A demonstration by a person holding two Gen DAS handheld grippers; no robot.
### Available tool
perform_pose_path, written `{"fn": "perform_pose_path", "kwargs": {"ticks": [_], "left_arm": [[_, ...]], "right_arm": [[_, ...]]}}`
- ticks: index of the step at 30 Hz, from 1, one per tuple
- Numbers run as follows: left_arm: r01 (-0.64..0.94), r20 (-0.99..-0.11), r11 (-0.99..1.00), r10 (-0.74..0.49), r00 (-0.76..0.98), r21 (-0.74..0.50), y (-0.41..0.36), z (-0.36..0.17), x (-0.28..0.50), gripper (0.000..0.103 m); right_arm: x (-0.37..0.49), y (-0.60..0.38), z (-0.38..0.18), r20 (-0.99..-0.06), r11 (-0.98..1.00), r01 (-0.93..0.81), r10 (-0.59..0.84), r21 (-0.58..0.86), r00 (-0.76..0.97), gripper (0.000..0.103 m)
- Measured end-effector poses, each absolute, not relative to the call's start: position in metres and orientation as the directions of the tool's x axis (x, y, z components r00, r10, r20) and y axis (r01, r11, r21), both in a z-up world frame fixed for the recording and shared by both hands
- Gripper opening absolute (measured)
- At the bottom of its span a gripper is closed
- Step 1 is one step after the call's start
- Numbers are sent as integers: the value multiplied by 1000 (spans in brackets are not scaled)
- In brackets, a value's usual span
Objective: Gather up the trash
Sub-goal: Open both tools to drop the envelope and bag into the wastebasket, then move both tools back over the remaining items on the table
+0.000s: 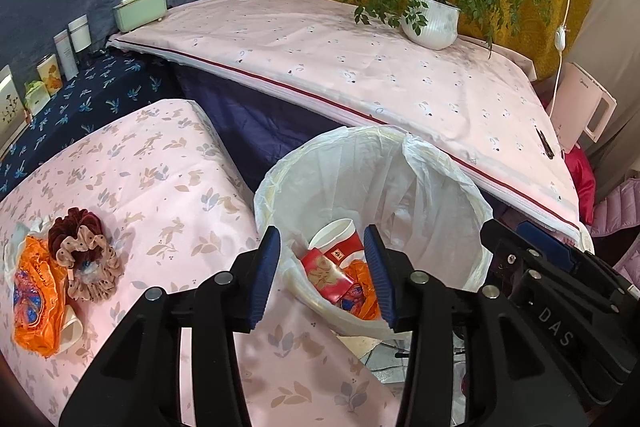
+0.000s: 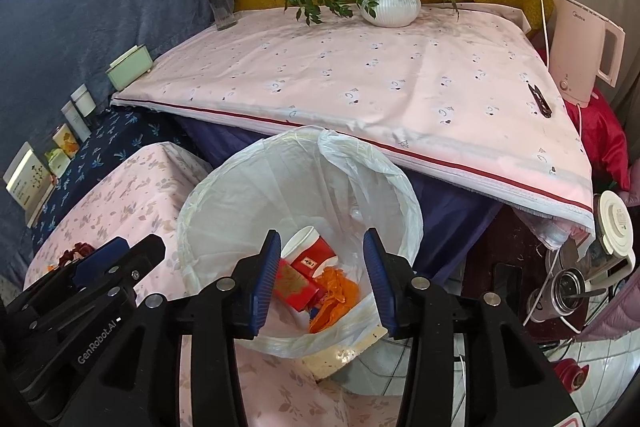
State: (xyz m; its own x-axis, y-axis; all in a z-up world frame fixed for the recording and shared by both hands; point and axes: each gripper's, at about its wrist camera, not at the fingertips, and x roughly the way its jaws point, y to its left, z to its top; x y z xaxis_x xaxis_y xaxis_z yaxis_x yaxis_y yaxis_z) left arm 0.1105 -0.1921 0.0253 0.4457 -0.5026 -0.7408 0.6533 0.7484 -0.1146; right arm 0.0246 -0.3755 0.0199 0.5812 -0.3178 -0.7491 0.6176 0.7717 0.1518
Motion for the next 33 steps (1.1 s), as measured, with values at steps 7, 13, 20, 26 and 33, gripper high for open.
{"fn": "perform_pose_path", "kwargs": {"ticks": [7, 13, 20, 26, 33], "left_arm": [[624, -733, 772, -494, 467, -123, -171, 31, 114, 46], [590, -721, 798, -479, 501, -121, -144, 38, 118, 51], [518, -699, 847, -442, 562, -119, -100, 46, 124, 65], [433, -699, 895, -379, 606, -110, -57, 44, 132, 75], [320, -722, 939, -308, 620, -126, 0, 32, 145, 77]], "right_arm": [[28, -354, 28, -738, 797, 587, -308, 145, 600, 48], [33, -333, 35, -728, 819, 557, -297, 139, 618, 54], [44, -300, 42, -721, 854, 504, -267, 131, 639, 58], [53, -265, 46, -716, 888, 444, -235, 117, 657, 62], [65, -228, 40, -725, 915, 389, -197, 105, 660, 63]]}}
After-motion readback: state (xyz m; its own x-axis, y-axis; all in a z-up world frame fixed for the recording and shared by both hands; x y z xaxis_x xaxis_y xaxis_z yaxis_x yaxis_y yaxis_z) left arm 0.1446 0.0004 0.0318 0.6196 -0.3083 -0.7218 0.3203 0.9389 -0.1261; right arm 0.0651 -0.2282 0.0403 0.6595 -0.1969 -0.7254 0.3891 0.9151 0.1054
